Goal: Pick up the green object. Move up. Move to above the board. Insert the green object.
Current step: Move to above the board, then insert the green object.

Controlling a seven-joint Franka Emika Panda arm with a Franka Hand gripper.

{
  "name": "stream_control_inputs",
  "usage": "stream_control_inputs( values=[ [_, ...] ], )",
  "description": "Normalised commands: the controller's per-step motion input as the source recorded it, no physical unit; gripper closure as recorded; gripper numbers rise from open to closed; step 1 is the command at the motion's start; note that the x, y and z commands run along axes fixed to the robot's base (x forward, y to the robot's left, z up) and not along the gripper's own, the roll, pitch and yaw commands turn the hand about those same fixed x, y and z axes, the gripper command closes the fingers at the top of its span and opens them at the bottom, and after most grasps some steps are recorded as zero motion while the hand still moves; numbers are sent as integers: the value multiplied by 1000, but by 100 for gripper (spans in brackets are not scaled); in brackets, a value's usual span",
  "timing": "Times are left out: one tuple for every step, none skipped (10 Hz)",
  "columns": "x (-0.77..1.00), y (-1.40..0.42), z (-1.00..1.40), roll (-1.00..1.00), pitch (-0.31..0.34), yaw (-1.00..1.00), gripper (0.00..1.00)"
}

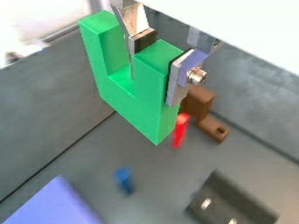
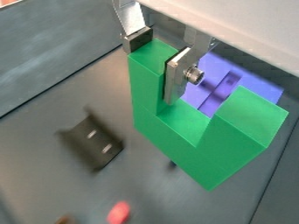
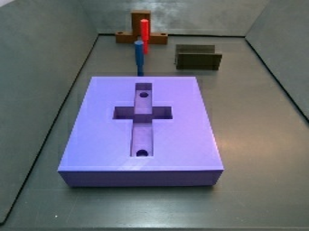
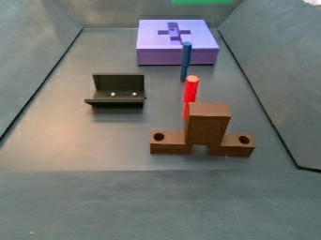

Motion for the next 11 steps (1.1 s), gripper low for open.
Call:
stream_control_inputs(
  values=[
    [-43,-1400,209,97,37,53,100],
    [-35,-1400,204,30,41,29,100],
    [-32,-1400,217,16,55,21,100],
    [-18,-1400,245,1,75,8,100],
    [-5,-1400,245,-6,89,10,100],
    [33,-1400,254,28,112,12,100],
    [72,-528,105,22,153,10,100],
    [94,-200,43,24,164,8,100],
    [77,0,-109,0,0,0,100],
    [166,-74,-534,0,-26,0,100],
    [69,-166,-929,0,-170,0,100]
  ],
)
